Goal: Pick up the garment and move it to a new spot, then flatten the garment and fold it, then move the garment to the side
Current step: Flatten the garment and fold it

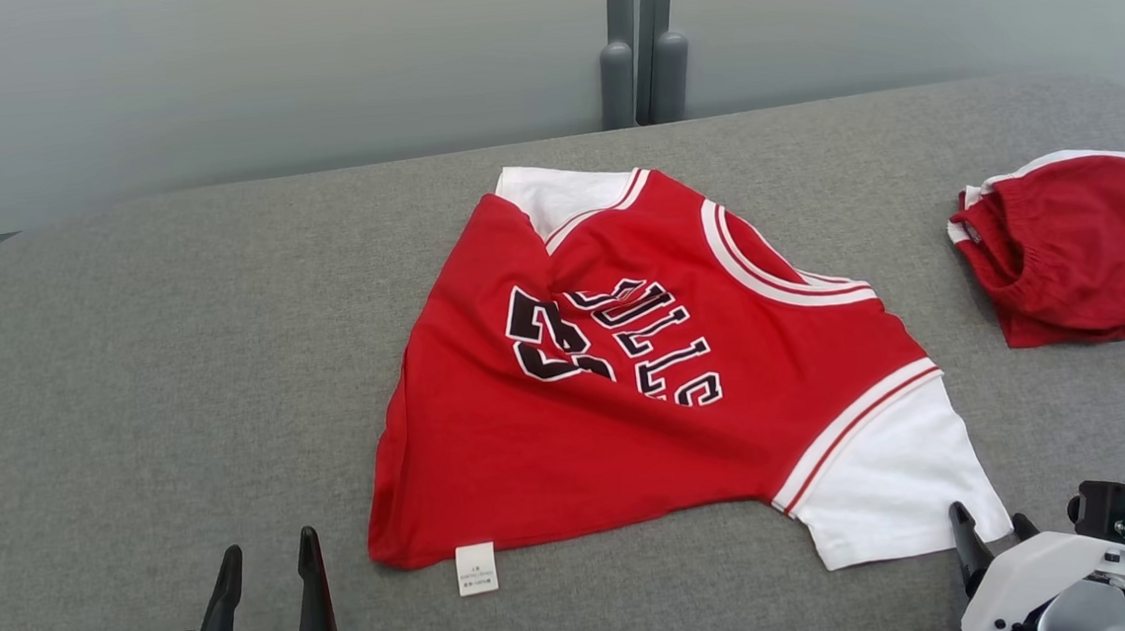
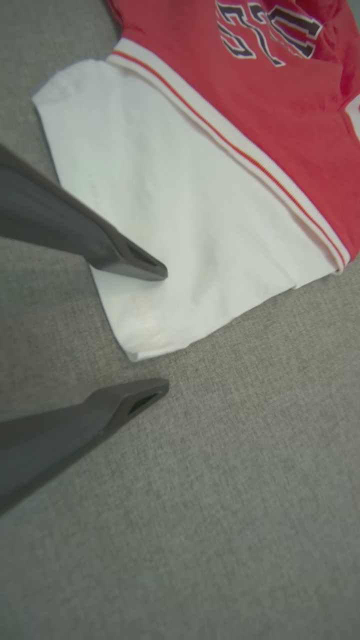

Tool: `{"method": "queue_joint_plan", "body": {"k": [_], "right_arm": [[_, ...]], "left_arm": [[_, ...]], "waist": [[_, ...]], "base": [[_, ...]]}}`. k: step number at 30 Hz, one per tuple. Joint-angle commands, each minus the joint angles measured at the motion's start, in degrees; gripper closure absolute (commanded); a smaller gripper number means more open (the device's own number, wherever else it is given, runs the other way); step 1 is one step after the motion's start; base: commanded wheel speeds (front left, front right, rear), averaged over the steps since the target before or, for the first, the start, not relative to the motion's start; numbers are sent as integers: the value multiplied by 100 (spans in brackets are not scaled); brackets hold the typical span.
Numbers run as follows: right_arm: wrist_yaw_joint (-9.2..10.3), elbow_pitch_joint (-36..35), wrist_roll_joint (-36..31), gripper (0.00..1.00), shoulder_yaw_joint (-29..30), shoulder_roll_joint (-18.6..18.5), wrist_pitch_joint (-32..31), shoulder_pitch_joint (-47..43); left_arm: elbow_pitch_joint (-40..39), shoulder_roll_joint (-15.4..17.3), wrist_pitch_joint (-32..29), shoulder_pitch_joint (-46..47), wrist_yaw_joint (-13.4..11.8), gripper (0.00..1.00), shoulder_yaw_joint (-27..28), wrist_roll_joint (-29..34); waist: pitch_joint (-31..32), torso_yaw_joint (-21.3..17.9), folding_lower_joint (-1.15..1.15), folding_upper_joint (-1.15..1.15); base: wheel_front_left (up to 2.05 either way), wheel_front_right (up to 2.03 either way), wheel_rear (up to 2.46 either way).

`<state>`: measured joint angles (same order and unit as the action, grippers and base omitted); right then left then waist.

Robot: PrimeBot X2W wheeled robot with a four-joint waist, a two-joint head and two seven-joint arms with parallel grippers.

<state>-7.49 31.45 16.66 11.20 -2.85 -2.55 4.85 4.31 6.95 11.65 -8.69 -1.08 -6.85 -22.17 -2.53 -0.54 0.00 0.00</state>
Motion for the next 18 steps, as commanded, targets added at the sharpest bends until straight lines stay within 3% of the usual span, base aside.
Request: {"method": "queue_joint_plan", "body": {"k": [1, 6, 8, 10, 12, 18], "right_arm": [[0, 101, 18, 0, -15, -8, 31, 90], [0, 567, -64, 0, -63, 6, 47, 298], [0, 718, -144, 51, -76, 11, -4, 373], [-1, 837, -179, 69, -93, 22, -40, 446], [-1, 947, -311, 100, -67, 25, -49, 506], [0, 827, -290, 100, -55, 3, 73, 632]], "left_arm": [[5, 35, 3, 92, -17, 0, 0, -57], [58, 58, 42, 117, -4, 0, 12, -81], [32, 52, 32, 102, -38, 0, -3, -70], [8, 47, 22, 92, -63, 0, -8, -73], [-13, 52, 11, 78, -77, 0, -16, -90], [-38, 60, 23, 23, -108, 0, -15, -114]], "waist": [[-5, 37, 0, 0], [-6, 110, 0, 0], [-6, 136, 0, 0], [-8, 157, 0, 0], [-5, 175, 0, 0], [14, 158, 0, 0]], "base": [[0, 0, 0], [0, 0, 0], [0, 0, 0], [0, 0, 0], [0, 0, 0], [0, 0, 0]]}}
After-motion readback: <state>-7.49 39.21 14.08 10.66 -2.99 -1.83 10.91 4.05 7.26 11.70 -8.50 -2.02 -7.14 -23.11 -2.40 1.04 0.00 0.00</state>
